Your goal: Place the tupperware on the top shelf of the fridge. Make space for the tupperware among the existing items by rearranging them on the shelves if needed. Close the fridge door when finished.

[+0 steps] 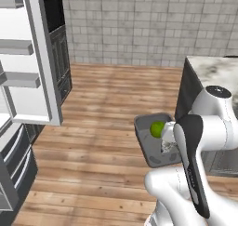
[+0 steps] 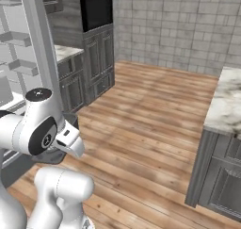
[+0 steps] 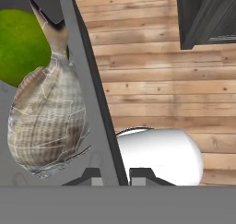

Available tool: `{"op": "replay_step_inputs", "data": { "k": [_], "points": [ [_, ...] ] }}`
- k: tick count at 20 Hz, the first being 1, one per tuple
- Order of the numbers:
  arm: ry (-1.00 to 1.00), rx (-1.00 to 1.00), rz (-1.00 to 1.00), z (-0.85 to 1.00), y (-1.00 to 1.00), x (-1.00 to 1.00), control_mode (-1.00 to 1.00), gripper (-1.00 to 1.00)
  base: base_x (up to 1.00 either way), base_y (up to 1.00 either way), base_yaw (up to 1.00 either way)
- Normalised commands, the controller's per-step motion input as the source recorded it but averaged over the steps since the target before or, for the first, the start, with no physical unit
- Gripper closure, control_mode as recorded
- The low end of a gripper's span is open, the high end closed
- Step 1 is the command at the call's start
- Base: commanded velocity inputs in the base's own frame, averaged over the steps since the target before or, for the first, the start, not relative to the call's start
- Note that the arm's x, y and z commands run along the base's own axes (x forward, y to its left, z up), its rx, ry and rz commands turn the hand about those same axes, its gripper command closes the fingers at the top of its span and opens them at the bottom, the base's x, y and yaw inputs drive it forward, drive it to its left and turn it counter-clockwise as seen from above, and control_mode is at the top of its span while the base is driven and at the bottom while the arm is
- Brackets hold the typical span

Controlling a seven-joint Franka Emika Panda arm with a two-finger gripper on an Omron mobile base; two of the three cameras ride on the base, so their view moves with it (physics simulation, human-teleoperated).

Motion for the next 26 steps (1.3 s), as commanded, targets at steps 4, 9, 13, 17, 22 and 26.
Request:
{"op": "replay_step_inputs", "data": {
  "k": [4, 9, 13, 17, 22, 26],
  "points": [
    [0.0, 0.0, 0.0, 0.0, 0.0, 0.0, 1.0, 1.0, 0.36, 0.18, -0.08],
    [0.0, 0.0, 0.0, 0.0, 0.0, 0.0, 1.0, 1.0, 0.53, -0.09, 0.05],
    [0.0, 0.0, 0.0, 0.0, 0.0, 0.0, 1.0, 1.0, 0.54, -0.27, 0.1],
    [0.0, 0.0, 0.0, 0.0, 0.0, 0.0, 1.0, 1.0, 0.37, -0.24, 0.23],
    [0.0, 0.0, 0.0, 0.0, 0.0, 0.0, 1.0, 1.0, 0.47, -0.37, 0.29],
    [0.0, 0.0, 0.0, 0.0, 0.0, 0.0, 1.0, 1.0, 0.61, -0.42, 0.32]
  ]
}}
